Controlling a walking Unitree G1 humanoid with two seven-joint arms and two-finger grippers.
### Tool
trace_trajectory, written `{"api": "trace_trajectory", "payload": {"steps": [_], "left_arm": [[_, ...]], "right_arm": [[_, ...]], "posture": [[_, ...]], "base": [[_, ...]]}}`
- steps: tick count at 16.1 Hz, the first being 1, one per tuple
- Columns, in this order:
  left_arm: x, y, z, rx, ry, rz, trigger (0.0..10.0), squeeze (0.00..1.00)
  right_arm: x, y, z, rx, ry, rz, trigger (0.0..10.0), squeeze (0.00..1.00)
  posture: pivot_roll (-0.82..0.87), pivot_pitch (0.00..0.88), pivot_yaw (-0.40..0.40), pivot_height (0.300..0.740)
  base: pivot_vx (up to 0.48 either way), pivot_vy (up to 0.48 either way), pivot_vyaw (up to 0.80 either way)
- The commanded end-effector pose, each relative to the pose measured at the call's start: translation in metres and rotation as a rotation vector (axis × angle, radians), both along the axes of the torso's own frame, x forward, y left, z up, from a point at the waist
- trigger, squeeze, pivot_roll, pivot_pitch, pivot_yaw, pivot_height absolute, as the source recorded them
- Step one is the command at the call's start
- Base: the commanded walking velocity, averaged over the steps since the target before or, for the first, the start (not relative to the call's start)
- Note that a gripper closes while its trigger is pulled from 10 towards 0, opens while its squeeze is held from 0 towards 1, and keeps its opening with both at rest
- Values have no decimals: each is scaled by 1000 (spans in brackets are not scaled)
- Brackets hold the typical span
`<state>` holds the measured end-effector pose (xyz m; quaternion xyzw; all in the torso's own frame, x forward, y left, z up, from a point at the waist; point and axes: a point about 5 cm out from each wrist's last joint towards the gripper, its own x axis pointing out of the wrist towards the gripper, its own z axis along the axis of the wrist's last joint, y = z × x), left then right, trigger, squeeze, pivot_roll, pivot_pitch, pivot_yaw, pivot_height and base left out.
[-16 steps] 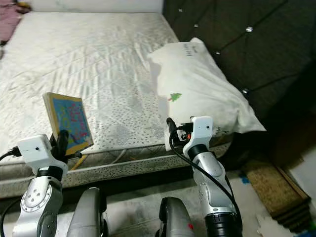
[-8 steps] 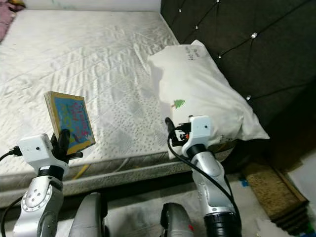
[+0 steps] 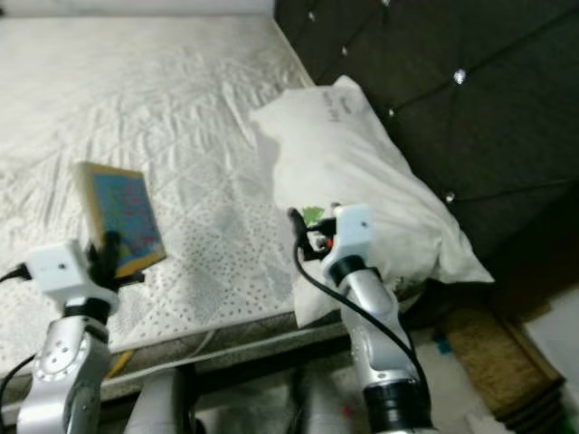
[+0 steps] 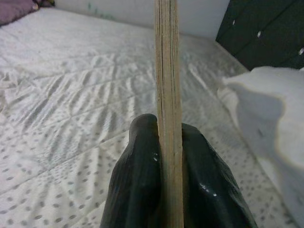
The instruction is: Clean up the room
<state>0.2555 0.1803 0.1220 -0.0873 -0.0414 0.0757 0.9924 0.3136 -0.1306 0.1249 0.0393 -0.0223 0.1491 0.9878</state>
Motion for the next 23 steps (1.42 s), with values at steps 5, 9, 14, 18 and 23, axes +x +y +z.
{"api": "trace_trajectory", "payload": {"steps": [5,9,14,18,23], "left_arm": [[2,-12,-2,-17,3,-38,10000,0],[8,-14,-4,-65,16,-38,10000,0],[20,-30,-21,-294,150,-124,10000,0],[36,-49,-25,-462,197,-236,10000,0],[52,-53,-40,-501,323,-324,10000,0]], "right_arm": [[-3,-11,-5,-7,14,-23,10000,0],[-3,-12,-5,-5,13,-28,10000,0],[-2,-12,-4,-17,8,-28,10000,0],[-3,-16,-2,-28,2,-31,10000,0],[-3,-21,0,-39,1,-36,10000,0]], "posture": [[-37,114,-67,580],[-42,113,-69,560],[-57,109,-75,560],[-82,109,-82,560],[-102,113,-94,560]], "base": [[0,0,0],[0,0,0],[0,0,0],[0,0,0],[0,0,0]]}}
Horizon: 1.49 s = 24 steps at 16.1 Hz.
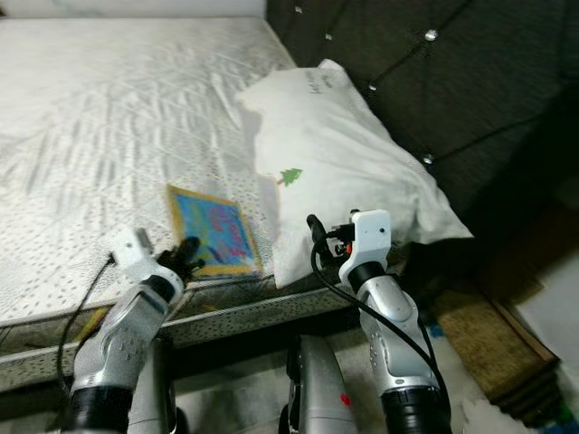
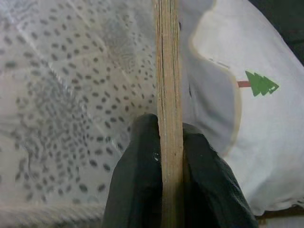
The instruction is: Clean up the room
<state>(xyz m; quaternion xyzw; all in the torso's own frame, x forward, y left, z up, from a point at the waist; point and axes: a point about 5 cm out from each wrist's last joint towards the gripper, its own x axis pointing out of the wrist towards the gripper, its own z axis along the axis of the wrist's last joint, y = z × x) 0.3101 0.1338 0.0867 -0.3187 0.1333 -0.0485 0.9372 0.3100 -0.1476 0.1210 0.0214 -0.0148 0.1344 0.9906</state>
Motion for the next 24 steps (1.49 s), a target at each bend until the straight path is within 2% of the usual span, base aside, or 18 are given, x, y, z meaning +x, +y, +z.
{"api": "trace_trajectory", "payload": {"steps": [1,2,3,6,8,9,12,15,18,21,22,23,24], "left_arm": [[1,-8,-10,-17,59,-67,10000,0],[5,-10,-14,-13,83,-97,10000,0],[9,-12,-13,-62,94,-116,10000,0],[20,-15,-11,-65,98,-160,10000,0],[34,1,-4,-40,47,-102,10000,0],[37,7,-4,-74,37,-88,10000,0],[40,18,-9,-119,68,-134,10000,0],[46,11,-8,-201,98,-164,10000,0],[52,0,-2,-195,107,-212,10000,0],[52,1,-3,-176,132,-232,10000,0],[52,4,-5,-168,142,-214,10000,71],[52,7,-6,-165,150,-200,10000,576],[53,8,-5,-185,150,-202,10000,1000]], "right_arm": [[0,-3,4,-4,-10,-2,10000,0],[0,-2,4,-6,-9,2,10000,0],[0,-2,5,-7,-10,4,10000,0],[-1,-5,6,-17,-13,3,10000,0],[-2,-8,7,-23,-13,-4,10000,0],[-2,-8,7,-24,-12,-5,10000,0],[-2,-8,8,-29,-17,1,10000,0],[-2,-10,10,-36,-20,-4,10000,0],[-4,-12,11,-40,-21,-9,10000,0],[-5,-13,11,-45,-21,-11,10000,0],[-4,-14,12,-46,-22,-12,10000,0],[-4,-14,13,-47,-23,-13,10000,0],[-4,-15,13,-43,-21,-18,10000,0]], "posture": [[-104,113,-96,560],[-108,115,-99,560],[-112,115,-101,560],[-126,118,-100,560],[-132,120,-99,560],[-137,118,-101,560],[-150,121,-104,560],[-165,123,-101,560],[-174,129,-100,560],[-183,128,-101,560],[-186,128,-100,560],[-186,128,-99,560],[-186,132,-100,560]], "base": [[0,0,0],[0,0,0],[0,0,0],[0,0,0],[0,0,0],[0,0,0],[0,0,0],[0,0,0],[0,0,0],[0,0,0],[0,0,0],[0,0,0],[0,0,0]]}}
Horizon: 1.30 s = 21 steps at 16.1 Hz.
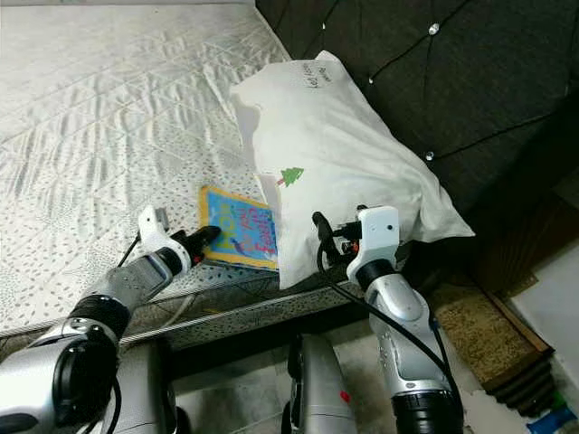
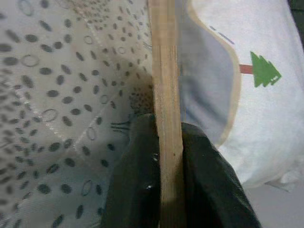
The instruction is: Clean up the room
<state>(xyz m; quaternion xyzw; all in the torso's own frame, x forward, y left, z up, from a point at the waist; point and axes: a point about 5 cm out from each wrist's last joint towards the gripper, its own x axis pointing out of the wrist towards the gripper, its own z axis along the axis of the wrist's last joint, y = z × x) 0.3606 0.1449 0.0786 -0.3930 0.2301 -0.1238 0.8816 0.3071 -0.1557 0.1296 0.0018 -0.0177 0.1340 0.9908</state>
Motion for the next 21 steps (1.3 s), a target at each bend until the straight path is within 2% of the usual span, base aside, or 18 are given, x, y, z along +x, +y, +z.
{"api": "trace_trajectory", "payload": {"steps": [1,5,8,11,21], "left_arm": [[3,-1,4,13,-12,-17,10000,1000],[6,17,7,58,-24,69,10000,1000],[7,25,8,108,-28,100,10000,1000],[3,21,2,121,-10,67,10000,1000],[-4,16,-10,150,31,55,10000,1000]], "right_arm": [[-1,-7,4,-3,-8,-18,10000,0],[-2,-6,3,0,-3,-18,10000,0],[-2,-7,3,0,-3,-22,10000,0],[1,-3,3,6,-3,-16,10000,0],[2,3,0,24,-2,-13,10000,0]], "posture": [[-185,132,-100,560],[-185,128,-98,560],[-180,129,-99,560],[-163,129,-96,560],[-134,126,-80,560]], "base": [[0,0,0],[0,0,0],[0,0,0],[0,0,0],[0,0,0]]}}
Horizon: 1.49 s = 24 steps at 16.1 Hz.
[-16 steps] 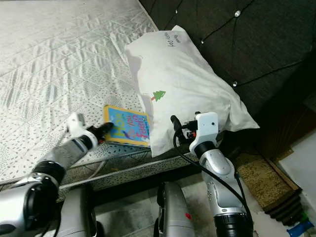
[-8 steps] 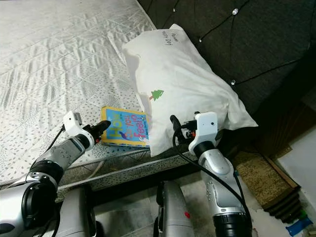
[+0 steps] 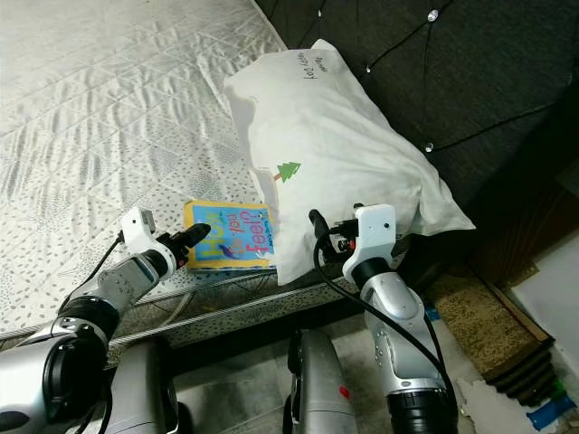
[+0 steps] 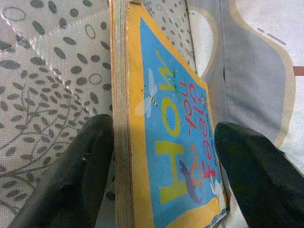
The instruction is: Clean up the room
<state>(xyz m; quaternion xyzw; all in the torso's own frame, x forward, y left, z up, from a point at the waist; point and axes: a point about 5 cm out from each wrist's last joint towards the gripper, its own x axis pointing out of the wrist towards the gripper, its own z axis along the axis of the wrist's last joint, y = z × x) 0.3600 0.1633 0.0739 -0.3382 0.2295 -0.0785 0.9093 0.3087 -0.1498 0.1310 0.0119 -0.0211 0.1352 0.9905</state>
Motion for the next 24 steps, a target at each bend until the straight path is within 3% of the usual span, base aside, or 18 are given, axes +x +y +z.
{"api": "trace_trajectory", "payload": {"steps": [1,5,10,11,12,14,16,18,21,24], "left_arm": [[-5,-4,-9,6,33,-6,10000,1000],[-15,-2,-21,49,60,-50,10000,1000],[-37,29,-45,128,129,43,10000,1000],[-38,45,-43,199,115,109,10000,1000],[-38,48,-42,207,108,115,10000,1000],[-29,51,-22,323,-13,96,10000,1000],[-28,44,-8,379,-100,80,10000,1000],[-36,30,4,415,-170,63,10000,1000],[-47,-12,15,353,-252,-70,10000,1000],[-60,-55,14,339,-244,-270,10000,1000]], "right_arm": [[2,-1,-1,4,-1,-9,10000,0],[6,9,-3,40,0,-9,10000,0],[17,17,-5,60,1,2,10000,0],[18,17,-5,60,-1,1,10000,0],[18,17,-4,61,-2,1,10000,0],[16,16,-6,64,-8,-2,10000,0],[14,16,-7,66,-8,-3,10000,0],[11,15,-10,69,-6,-5,10000,0],[11,13,-10,64,-9,-6,10000,0],[11,16,-9,60,-12,0,10000,0]], "posture": [[-119,123,-68,560],[-92,98,-51,560],[-44,68,-40,560],[-35,57,-40,560],[-34,55,-39,560],[-30,52,-33,560],[-31,54,-28,560],[-32,59,-24,560],[-35,69,-32,560],[-42,84,-37,560]], "base": [[0,0,0],[0,0,0],[0,0,0],[0,0,0],[0,0,0],[0,0,0],[0,0,0],[0,0,0],[0,0,0],[0,0,0]]}}
